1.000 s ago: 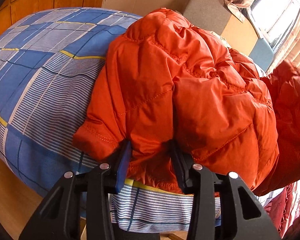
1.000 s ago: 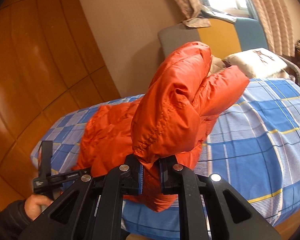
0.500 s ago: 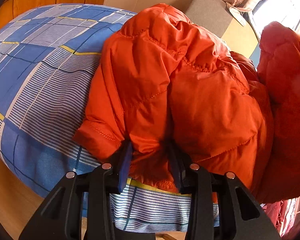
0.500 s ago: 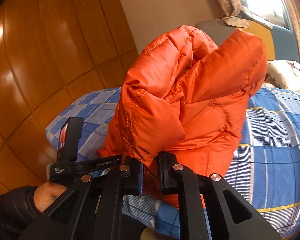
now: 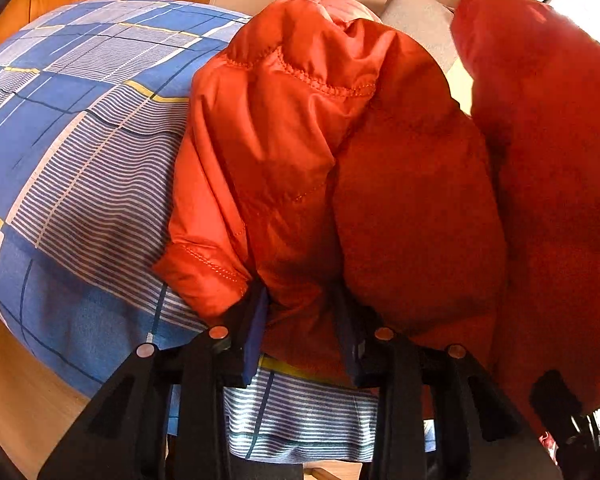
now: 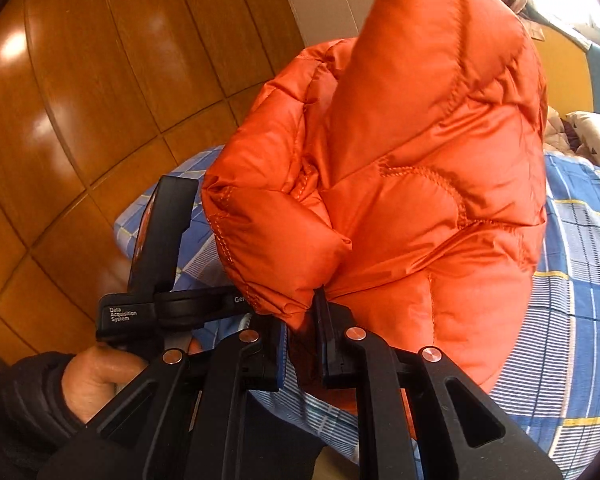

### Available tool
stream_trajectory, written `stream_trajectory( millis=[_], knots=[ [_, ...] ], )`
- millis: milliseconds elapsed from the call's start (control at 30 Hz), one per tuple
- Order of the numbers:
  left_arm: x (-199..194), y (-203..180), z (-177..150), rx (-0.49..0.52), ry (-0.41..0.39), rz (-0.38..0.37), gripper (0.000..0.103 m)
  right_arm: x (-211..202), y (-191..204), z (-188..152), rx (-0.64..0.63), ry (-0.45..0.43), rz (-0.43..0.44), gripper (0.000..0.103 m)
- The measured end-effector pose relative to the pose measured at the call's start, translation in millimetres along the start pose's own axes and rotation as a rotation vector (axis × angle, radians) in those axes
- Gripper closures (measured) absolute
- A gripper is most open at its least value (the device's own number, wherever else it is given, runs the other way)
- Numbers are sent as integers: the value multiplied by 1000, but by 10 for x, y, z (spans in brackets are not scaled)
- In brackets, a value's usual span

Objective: Fold large clothes

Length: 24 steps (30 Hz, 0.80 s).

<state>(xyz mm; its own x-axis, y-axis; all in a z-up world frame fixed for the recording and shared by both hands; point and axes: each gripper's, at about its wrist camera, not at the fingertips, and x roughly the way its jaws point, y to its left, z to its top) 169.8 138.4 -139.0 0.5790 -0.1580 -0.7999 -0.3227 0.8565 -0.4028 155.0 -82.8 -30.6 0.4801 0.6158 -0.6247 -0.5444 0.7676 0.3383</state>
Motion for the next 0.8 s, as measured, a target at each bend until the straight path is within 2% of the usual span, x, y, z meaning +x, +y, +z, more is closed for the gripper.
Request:
stream_trajectory(
  millis=[400, 533, 667, 700, 800],
  knots=[
    [-210, 112, 11, -28, -24, -13, 73, 247, -79, -65, -15, 57, 48, 91],
    [-349, 133, -16, -22, -54, 0, 64, 212, -150, -71, -10, 56, 54, 91],
    [-458, 132, -37, -16, -75, 2, 61, 189, -185, -72, -11, 55, 53, 91],
    [-488, 139, -46, -20, -79, 0, 60, 251, -173, -6, -9, 56, 54, 91],
    [-586, 205, -83, -49, -91, -16, 52, 330, -103, -85, -16, 56, 53, 91]
  ],
)
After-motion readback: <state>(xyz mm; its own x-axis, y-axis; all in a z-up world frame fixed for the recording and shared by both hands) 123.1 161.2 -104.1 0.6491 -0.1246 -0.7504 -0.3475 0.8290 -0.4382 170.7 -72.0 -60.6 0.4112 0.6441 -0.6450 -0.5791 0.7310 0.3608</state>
